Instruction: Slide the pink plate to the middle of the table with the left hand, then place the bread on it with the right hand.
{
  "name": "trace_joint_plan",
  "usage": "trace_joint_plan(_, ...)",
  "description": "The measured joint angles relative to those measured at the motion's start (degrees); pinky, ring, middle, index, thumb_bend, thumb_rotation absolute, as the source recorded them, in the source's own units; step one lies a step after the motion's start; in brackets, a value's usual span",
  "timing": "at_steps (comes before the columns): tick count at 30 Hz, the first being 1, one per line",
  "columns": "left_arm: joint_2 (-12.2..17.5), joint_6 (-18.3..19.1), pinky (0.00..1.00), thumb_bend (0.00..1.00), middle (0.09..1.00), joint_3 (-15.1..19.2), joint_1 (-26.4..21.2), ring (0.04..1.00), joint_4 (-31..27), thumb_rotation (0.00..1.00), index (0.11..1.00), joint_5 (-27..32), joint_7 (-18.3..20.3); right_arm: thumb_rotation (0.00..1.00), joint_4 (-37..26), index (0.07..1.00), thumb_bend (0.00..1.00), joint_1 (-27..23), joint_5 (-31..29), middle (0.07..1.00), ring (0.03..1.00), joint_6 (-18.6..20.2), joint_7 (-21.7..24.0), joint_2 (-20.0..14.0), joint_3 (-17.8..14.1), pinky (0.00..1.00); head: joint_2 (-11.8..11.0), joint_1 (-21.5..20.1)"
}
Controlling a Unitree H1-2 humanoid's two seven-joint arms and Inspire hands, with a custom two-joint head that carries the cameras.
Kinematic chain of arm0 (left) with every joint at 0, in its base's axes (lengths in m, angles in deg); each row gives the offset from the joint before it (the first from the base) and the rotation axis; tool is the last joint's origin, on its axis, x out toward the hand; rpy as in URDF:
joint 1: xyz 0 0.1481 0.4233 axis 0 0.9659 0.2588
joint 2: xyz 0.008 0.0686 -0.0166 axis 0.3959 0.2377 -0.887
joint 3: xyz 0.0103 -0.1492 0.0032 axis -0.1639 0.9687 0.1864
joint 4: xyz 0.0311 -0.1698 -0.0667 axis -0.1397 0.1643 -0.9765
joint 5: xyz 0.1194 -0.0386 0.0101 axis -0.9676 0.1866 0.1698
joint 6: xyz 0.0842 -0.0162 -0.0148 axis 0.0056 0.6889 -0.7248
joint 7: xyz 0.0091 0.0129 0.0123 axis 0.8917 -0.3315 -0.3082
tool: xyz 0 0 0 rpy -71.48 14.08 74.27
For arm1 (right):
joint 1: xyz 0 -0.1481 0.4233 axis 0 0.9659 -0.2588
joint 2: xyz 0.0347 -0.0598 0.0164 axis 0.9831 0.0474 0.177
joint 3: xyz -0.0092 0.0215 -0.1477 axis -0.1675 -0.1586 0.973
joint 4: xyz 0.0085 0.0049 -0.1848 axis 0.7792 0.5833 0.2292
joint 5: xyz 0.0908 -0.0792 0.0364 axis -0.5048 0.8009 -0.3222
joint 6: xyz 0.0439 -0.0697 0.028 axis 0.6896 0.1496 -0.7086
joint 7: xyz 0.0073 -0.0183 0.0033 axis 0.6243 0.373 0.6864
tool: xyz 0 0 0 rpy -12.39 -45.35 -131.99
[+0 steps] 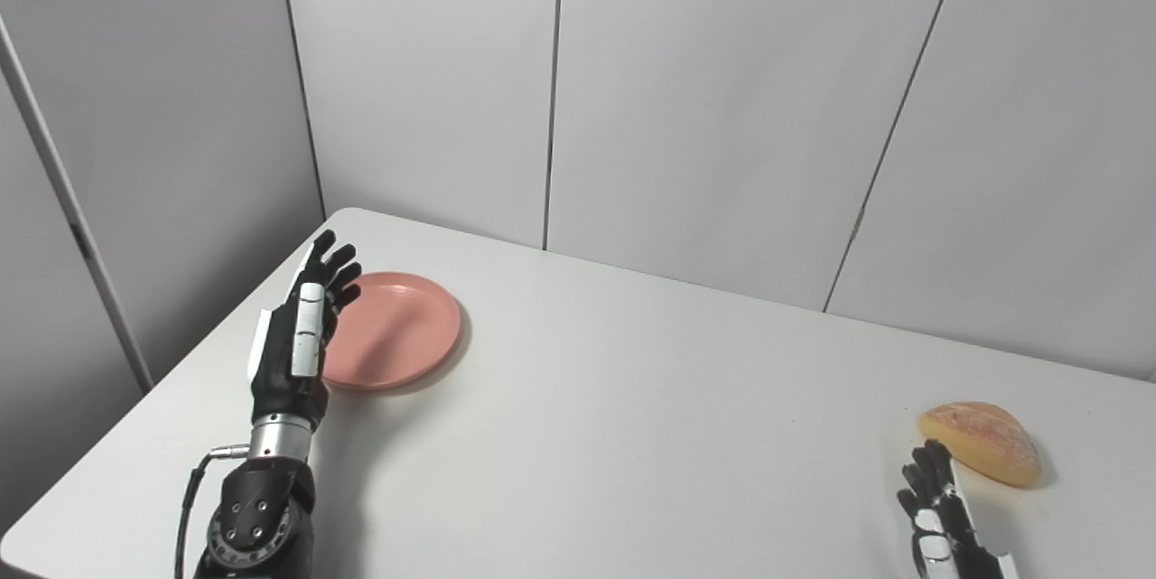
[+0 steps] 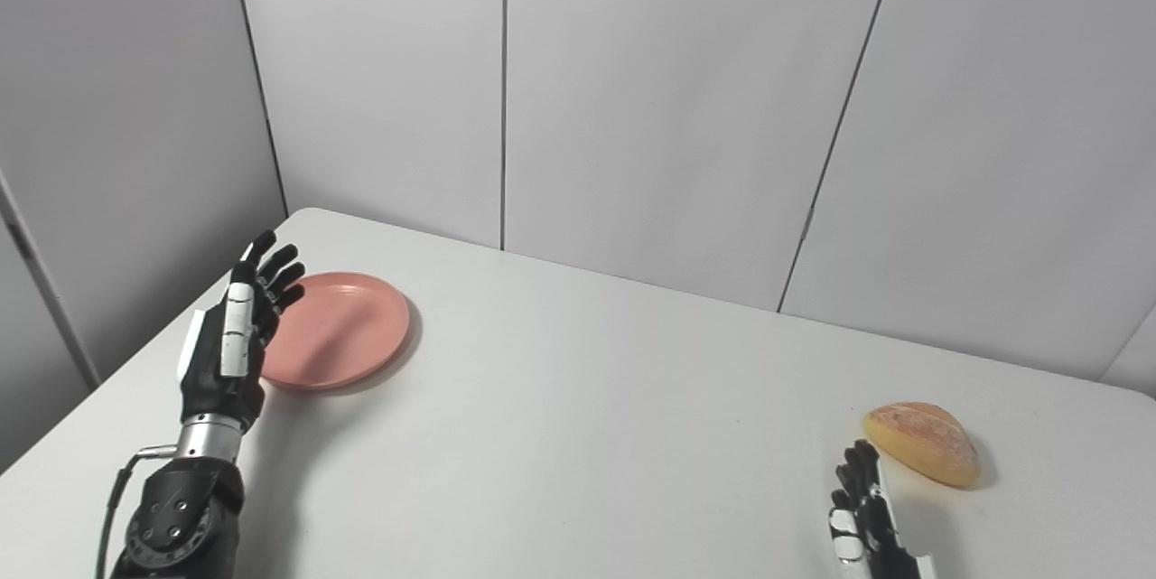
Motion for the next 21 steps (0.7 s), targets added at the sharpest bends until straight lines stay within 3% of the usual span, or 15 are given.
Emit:
trace_joint_plan(3, 1.62, -1.06, 0.83, 0.77, 0.871, 0.84, -0.99, 0.857, 3.11, 1.00, 0.875, 0.01, -0.31, 0.86, 0.20, 1.000, 0.42, 0.03, -0.30, 1.000, 1.000, -0.60, 0.14, -0.11, -0.16, 1.00, -0.09, 0.26)
trace_joint_plan(8, 4.41, -2.29, 0.87, 0.74, 0.893, 2.62, -2.51, 0.885, 7.80, 1.00, 0.900, 1.31, -0.38, 0.87, 0.23, 1.000, 0.41, 0.16, -0.83, 1.000, 1.000, -0.63, 0.23, -0.29, -0.34, 1.00, -0.36, 0.53)
trace_joint_plan(15, 9.42, -3.62, 0.89, 0.72, 0.887, 3.00, -5.56, 0.890, 12.65, 1.00, 0.891, 1.90, 1.07, 0.89, 0.17, 1.000, 0.43, 0.18, -0.51, 1.000, 1.000, -0.66, 0.33, -0.58, -0.30, 1.00, -0.44, 0.97)
trace_joint_plan(21, 11.62, -5.63, 0.89, 0.72, 0.886, 2.07, -9.16, 0.888, 21.53, 1.00, 0.891, 2.26, 2.40, 0.90, 0.38, 1.000, 0.41, -0.16, -0.12, 1.000, 1.000, -0.71, 0.64, -0.91, 0.03, 1.00, 0.78, 2.28)
